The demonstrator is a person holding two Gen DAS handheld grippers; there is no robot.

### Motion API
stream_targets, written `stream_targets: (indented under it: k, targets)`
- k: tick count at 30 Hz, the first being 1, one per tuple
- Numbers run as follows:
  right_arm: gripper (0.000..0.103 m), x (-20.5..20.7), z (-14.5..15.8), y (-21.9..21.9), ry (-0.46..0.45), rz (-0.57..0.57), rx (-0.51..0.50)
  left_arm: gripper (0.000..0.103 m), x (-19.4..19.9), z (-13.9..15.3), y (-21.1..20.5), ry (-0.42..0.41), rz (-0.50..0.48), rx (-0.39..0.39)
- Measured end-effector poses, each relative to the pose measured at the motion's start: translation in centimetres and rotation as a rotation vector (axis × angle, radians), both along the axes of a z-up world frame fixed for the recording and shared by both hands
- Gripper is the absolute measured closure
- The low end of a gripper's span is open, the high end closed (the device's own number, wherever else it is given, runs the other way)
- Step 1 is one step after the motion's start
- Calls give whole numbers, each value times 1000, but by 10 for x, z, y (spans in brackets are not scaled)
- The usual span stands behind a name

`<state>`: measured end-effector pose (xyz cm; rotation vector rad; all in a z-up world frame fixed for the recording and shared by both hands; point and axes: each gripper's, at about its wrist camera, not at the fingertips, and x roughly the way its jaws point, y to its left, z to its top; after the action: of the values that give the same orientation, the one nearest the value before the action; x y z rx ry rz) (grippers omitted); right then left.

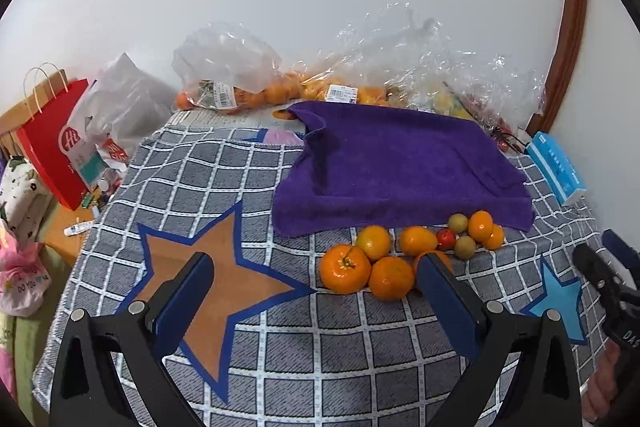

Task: Organize fruits
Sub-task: 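Close the right tool on an orange while the left tool grasps another orange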

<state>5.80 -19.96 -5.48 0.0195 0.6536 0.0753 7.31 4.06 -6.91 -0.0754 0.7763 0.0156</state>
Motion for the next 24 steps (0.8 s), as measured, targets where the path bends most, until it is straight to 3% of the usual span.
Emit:
stream_targets:
  k: [6, 11, 16, 24]
  targets:
    - [3, 8, -5, -5, 5, 0, 3, 1, 10, -6, 0, 15, -5, -15]
    - [11, 19, -17, -11, 35, -25, 46, 2, 19, -13, 0, 38, -22, 11]
    - [28, 38, -36, -16, 112, -10, 69, 2, 28, -20, 3, 40, -11, -3]
    - [48, 68, -59, -11, 162, 43, 64, 2, 42, -29, 11, 52, -5, -2]
